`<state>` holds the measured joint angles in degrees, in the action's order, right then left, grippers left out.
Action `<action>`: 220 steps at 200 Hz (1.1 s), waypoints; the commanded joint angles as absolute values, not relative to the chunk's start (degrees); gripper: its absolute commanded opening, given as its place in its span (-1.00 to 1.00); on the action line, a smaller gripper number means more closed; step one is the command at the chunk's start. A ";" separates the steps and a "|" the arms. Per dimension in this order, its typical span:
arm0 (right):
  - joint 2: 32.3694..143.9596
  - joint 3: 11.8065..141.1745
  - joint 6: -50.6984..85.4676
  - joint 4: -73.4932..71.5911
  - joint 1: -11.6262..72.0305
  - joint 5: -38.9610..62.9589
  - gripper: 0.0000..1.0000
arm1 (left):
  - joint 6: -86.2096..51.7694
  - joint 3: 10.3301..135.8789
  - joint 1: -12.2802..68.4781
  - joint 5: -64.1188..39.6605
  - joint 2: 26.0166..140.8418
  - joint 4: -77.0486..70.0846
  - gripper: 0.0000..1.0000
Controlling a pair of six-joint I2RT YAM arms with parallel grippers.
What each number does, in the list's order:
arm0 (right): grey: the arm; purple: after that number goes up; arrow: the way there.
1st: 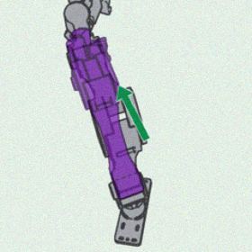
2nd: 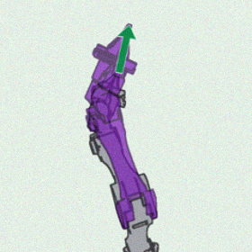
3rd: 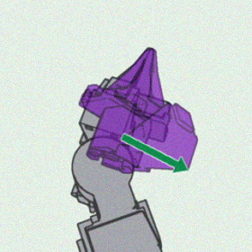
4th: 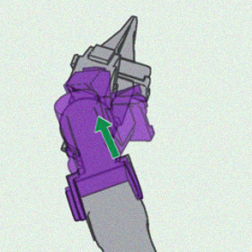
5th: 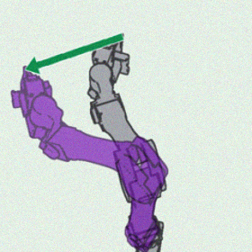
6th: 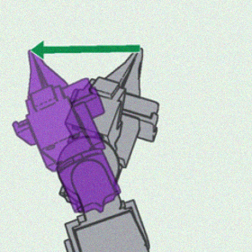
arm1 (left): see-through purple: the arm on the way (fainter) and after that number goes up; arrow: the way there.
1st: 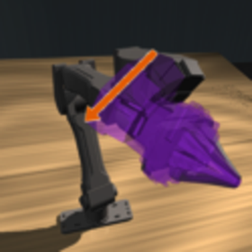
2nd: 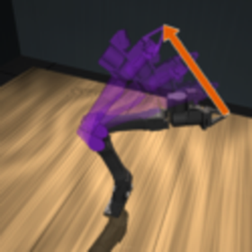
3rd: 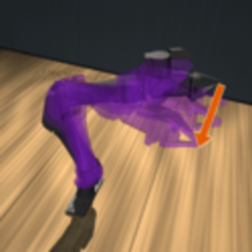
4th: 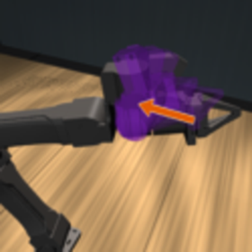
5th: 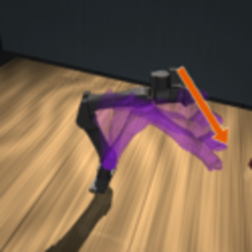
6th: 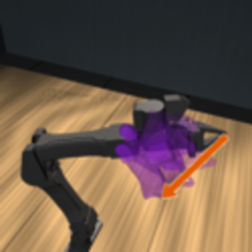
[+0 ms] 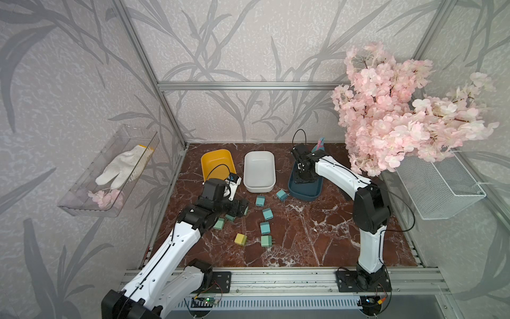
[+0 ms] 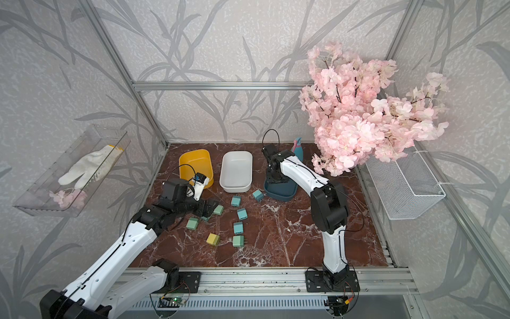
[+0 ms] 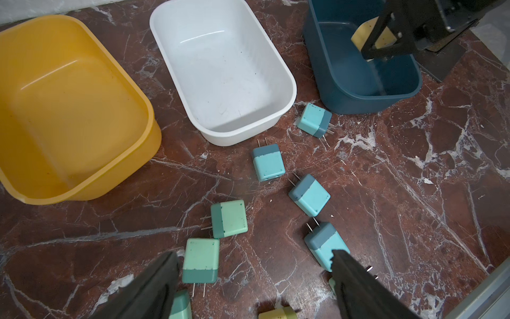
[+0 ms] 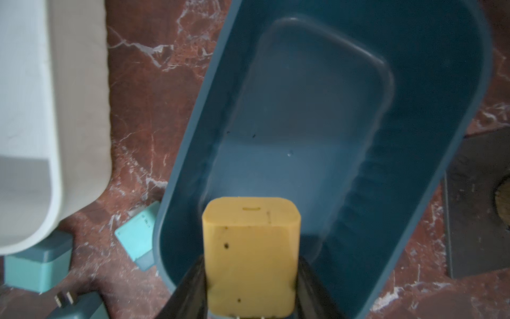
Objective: Place the plugs by color into the storage box
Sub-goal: Place the plug in the storage box.
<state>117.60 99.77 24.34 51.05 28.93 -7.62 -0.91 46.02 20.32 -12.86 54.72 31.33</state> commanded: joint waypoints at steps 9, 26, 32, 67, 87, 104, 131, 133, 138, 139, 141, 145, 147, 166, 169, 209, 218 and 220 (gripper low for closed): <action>121.22 102.02 23.73 51.69 27.80 -6.46 -0.37 | 0.47 47.65 20.98 -14.44 56.65 32.96 0.77; 122.14 101.52 23.64 50.54 27.18 -6.16 -0.34 | 0.62 48.33 21.18 -14.43 57.81 33.66 0.75; 122.40 101.53 23.64 50.38 27.00 -6.15 -0.34 | 0.70 48.40 21.26 -14.52 58.20 33.77 0.74; 123.36 101.10 23.64 50.14 26.23 -5.69 -0.21 | 0.53 48.84 21.67 -14.91 59.93 34.19 0.73; 122.79 100.92 23.48 50.35 26.24 -6.23 -0.04 | 0.66 49.22 21.79 -14.64 60.73 34.74 0.73; 121.68 100.54 23.47 50.29 26.24 -6.94 0.07 | 0.79 49.14 21.79 -14.46 60.98 34.74 0.74; 119.74 99.86 23.34 50.34 26.24 -6.64 0.16 | 0.94 49.31 21.84 -14.30 61.08 35.12 0.73; 119.61 99.80 23.30 50.36 26.27 -6.67 0.16 | 0.96 49.35 21.83 -14.25 61.15 35.19 0.73; 119.22 99.69 23.30 50.36 26.27 -6.48 0.17 | 1.02 49.45 21.86 -14.19 61.09 35.23 0.73; 119.16 99.68 23.25 50.36 26.23 -6.49 0.18 | 1.04 49.42 21.83 -14.13 61.09 35.24 0.73; 118.98 99.74 23.22 50.40 26.27 -6.50 0.18 | 1.05 49.42 21.87 -14.14 61.13 35.31 0.73; 118.67 99.71 23.20 50.51 26.30 -6.34 0.18 | 1.13 49.61 21.87 -14.08 61.17 35.39 0.72; 118.53 99.70 23.23 50.60 26.24 -6.29 0.18 | 1.14 49.69 21.84 -14.07 61.15 35.46 0.71; 116.34 99.12 23.24 50.54 26.41 -4.97 0.18 | 1.24 50.31 22.06 -13.89 61.19 35.99 0.69; 115.88 98.93 23.21 50.48 26.45 -4.74 0.18 | 1.23 50.41 22.04 -13.81 61.25 36.19 0.69; 108.05 96.09 22.89 49.92 27.95 -4.05 0.18 | -0.87 54.63 22.32 -12.72 61.40 41.65 0.64; 106.26 95.58 22.56 49.92 28.73 -4.13 0.18 | -2.13 55.94 22.41 -12.62 61.74 43.72 0.61; 105.91 95.50 22.49 49.94 28.91 -4.20 0.18 | -2.47 56.26 22.41 -12.56 61.88 44.31 0.61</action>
<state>111.77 96.68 23.62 50.00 27.24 -4.47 -0.19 52.23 22.09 -13.39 61.25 38.33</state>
